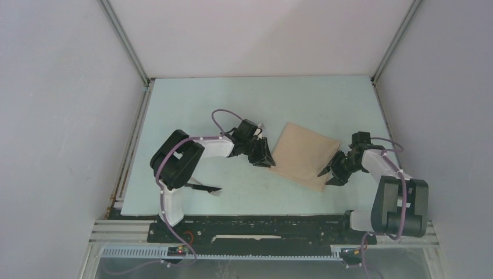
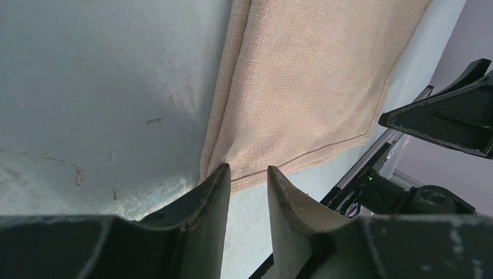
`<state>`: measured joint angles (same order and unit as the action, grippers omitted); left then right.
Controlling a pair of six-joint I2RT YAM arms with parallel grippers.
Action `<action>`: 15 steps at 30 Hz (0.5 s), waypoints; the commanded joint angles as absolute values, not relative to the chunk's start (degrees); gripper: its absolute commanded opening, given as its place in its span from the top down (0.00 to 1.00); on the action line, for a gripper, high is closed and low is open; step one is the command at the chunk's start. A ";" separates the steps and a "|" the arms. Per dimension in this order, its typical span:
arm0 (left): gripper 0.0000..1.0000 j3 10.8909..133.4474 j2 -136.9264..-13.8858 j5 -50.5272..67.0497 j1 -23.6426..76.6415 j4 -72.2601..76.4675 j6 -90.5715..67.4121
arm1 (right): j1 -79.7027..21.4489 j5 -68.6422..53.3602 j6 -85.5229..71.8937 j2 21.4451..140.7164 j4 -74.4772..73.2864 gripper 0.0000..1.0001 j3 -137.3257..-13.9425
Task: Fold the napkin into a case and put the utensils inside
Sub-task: Pick up the square-folded napkin from the center of the board.
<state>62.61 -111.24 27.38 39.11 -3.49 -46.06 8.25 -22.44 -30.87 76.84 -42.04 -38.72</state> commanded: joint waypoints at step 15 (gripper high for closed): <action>0.62 62.25 -112.57 26.78 38.84 -3.51 -45.35 | 4.60 -25.87 -32.17 76.46 -38.21 0.45 -35.63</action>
<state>62.61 -111.33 27.46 39.07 -3.38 -46.09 5.43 -23.75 -30.98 77.84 -39.53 -36.69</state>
